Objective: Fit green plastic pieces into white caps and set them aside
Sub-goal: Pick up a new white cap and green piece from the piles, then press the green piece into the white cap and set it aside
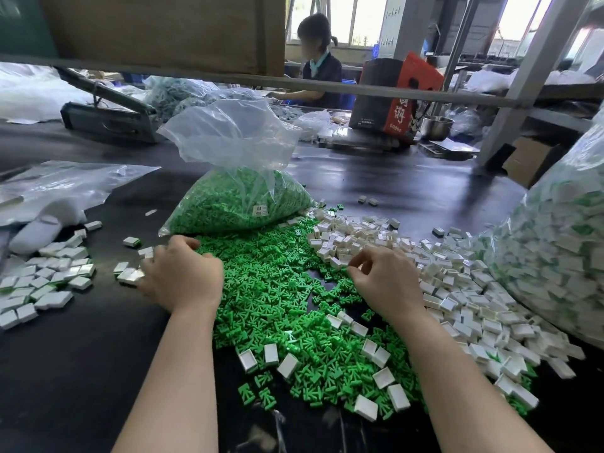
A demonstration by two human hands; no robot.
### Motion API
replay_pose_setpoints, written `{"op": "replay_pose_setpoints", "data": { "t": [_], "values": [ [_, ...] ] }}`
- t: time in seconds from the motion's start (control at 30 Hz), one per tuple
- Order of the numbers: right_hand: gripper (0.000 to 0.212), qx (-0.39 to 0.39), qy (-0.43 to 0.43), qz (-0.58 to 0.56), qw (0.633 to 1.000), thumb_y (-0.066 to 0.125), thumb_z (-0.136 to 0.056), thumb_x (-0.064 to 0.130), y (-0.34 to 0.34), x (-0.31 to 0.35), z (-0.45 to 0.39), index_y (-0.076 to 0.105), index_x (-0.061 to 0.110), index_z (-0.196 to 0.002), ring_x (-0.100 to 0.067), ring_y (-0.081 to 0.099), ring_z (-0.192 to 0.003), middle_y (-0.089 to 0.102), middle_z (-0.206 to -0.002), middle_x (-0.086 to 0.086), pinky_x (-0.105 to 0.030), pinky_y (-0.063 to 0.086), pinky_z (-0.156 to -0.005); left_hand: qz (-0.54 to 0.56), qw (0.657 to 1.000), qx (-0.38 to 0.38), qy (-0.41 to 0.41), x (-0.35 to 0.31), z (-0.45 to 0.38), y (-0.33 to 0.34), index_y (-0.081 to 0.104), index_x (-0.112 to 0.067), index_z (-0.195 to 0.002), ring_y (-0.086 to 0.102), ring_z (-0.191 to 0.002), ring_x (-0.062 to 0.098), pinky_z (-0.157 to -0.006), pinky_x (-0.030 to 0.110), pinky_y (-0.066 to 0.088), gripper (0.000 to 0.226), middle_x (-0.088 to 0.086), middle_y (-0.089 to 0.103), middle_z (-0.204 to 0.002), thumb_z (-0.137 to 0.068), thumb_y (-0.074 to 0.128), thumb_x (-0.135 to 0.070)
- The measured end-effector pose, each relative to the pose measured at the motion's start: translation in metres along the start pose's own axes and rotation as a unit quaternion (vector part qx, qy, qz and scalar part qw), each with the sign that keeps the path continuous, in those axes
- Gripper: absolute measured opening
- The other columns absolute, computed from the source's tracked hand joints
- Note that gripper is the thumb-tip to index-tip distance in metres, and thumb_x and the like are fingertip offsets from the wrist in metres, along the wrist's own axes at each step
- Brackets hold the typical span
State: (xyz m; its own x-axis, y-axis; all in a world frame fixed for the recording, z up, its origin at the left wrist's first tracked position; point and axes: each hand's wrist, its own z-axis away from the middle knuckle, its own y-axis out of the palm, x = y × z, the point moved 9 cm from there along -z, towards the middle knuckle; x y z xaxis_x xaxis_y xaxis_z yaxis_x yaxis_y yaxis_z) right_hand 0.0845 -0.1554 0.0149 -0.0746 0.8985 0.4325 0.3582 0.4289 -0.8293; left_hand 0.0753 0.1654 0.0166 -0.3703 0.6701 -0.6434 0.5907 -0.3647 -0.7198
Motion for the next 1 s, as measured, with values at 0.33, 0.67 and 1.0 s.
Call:
{"op": "replay_pose_setpoints", "data": {
  "t": [0.33, 0.67, 1.0],
  "values": [
    [0.034, 0.065, -0.04, 0.102, 0.992, 0.05, -0.098, 0.042, 0.026, 0.009, 0.002, 0.054, 0.043, -0.132, -0.019, 0.039, -0.124, 0.052, -0.135, 0.012, -0.039, 0.032, -0.102, 0.173, 0.954, 0.152, 0.191, -0.078, 0.048, 0.043, 0.064, -0.017, -0.098, 0.061, -0.076, 0.018, -0.063, 0.03, 0.049, 0.007, 0.001, 0.065, -0.091, -0.092, 0.062, -0.015],
    [0.019, 0.01, -0.054, 0.079, 0.995, 0.059, -0.092, 0.029, 0.018, 0.014, 0.002, 0.068, 0.026, -0.109, -0.021, 0.05, -0.111, 0.066, -0.114, 0.005, -0.037, 0.037, -0.098, 0.184, 0.915, 0.274, 0.232, -0.099, 0.079, 0.07, 0.067, -0.021, -0.091, 0.06, -0.066, 0.005, -0.056, 0.019, 0.046, 0.008, -0.01, 0.063, -0.075, -0.091, 0.063, -0.015],
    [0.012, -0.032, -0.084, -0.147, 0.985, 0.075, -0.085, 0.021, -0.005, 0.031, 0.002, 0.07, 0.021, -0.095, -0.008, 0.063, -0.088, 0.071, -0.089, 0.012, -0.028, 0.043, -0.086, 0.272, 0.87, 0.37, 0.177, -0.103, 0.091, 0.083, 0.069, -0.016, -0.098, 0.064, -0.07, 0.011, -0.056, 0.016, 0.046, 0.015, 0.003, 0.072, -0.084, -0.092, 0.066, -0.03]
  ]
}}
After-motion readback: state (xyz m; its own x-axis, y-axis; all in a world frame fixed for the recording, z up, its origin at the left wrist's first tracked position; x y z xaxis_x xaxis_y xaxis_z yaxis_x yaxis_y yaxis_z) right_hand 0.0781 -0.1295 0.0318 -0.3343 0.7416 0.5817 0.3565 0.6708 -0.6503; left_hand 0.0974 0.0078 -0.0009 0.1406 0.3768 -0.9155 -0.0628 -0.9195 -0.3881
